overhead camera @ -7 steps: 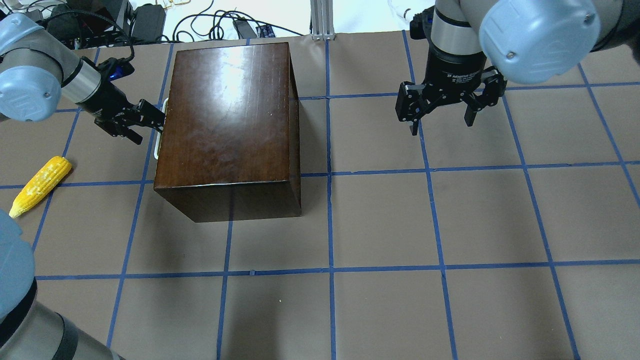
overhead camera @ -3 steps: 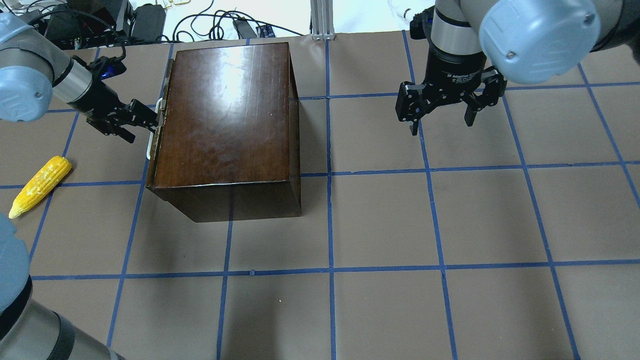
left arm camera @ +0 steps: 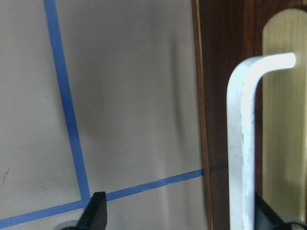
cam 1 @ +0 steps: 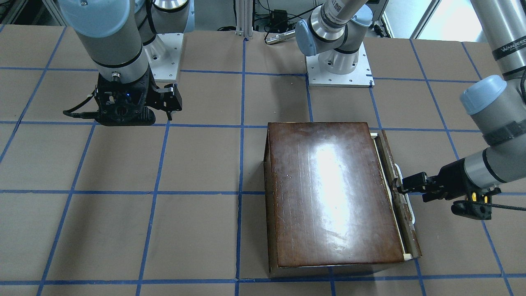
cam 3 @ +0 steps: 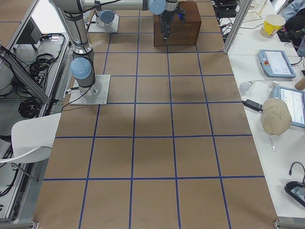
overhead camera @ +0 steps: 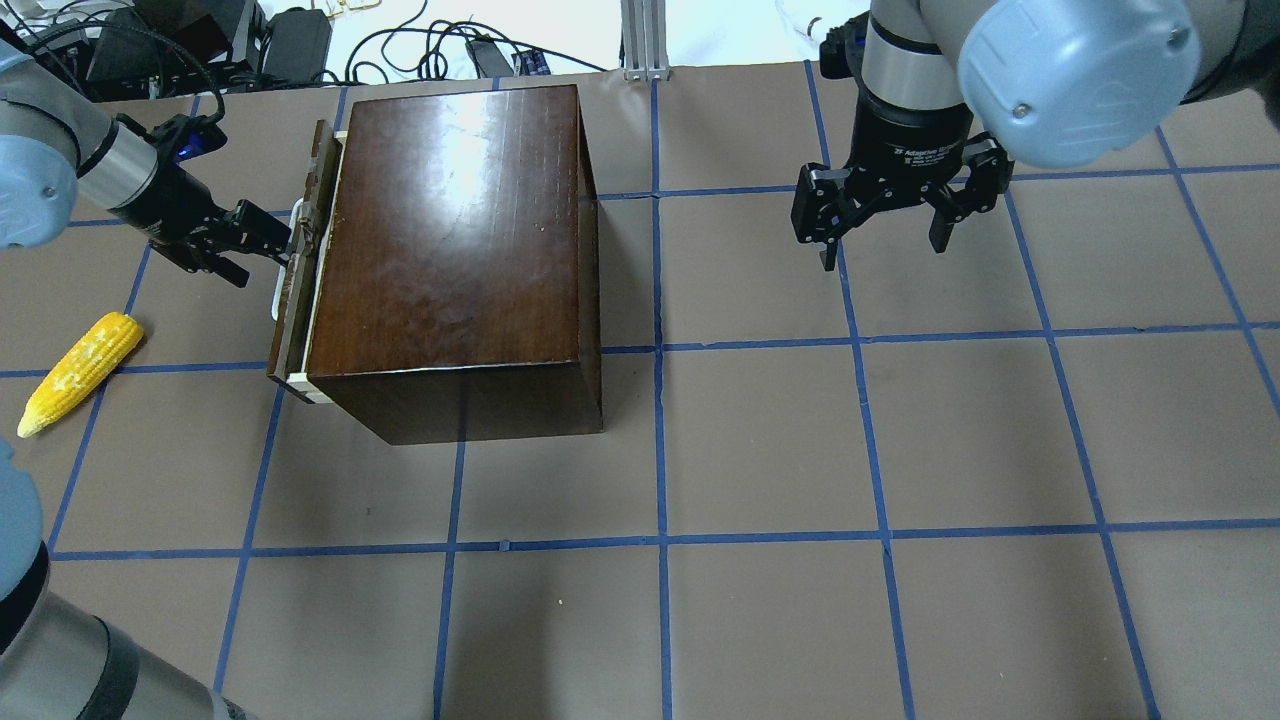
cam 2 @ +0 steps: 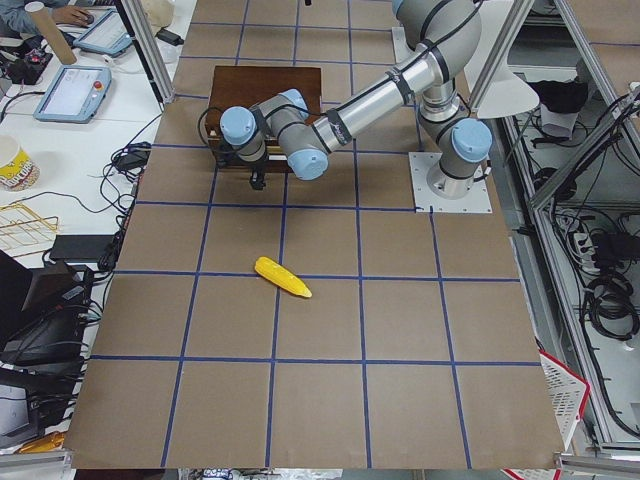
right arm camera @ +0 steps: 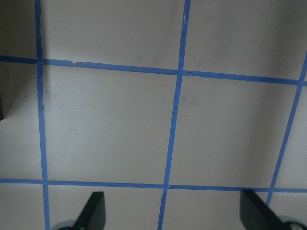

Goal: Open drawer and put corn inside
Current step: 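Pull the drawer out of the box with the left gripper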

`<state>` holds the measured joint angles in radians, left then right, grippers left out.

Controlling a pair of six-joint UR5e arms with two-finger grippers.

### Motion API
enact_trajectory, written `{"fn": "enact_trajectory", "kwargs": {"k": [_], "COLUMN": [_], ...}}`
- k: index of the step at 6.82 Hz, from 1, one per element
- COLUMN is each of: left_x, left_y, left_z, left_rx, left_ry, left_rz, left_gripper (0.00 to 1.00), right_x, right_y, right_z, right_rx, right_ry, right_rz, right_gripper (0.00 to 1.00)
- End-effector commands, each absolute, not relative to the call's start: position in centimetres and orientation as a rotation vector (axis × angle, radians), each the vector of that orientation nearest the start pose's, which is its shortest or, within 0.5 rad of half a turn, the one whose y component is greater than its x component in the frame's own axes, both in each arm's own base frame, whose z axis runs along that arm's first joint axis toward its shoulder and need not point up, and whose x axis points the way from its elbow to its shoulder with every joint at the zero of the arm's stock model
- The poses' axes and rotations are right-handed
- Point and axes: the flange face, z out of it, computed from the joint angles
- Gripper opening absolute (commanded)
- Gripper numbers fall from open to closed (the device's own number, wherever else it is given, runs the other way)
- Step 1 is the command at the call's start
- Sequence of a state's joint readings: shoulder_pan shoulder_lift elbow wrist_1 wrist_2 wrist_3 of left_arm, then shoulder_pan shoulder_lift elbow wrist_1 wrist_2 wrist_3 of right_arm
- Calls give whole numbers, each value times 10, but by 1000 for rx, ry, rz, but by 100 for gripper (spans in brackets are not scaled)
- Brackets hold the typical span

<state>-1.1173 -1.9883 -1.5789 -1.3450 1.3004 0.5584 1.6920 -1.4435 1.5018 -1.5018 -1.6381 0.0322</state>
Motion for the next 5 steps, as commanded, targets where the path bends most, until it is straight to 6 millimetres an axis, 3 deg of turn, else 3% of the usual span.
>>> {"fn": "enact_trajectory", "kwargs": {"k": [1, 5], "left_x": [139, 171], "left_y": [-614, -610], "left_z": [275, 274], "left_rx": [121, 72], "left_ry": [3471, 3461], "left_rz": [62, 17], "left_gripper": [100, 100], "right_x": [190, 190], "right_y": [-513, -513], "right_z": [450, 450], "right_rx": [-150, -150], "right_ry": [3209, 3209], "right_rz": [196, 196], "right_gripper": [100, 100]}}
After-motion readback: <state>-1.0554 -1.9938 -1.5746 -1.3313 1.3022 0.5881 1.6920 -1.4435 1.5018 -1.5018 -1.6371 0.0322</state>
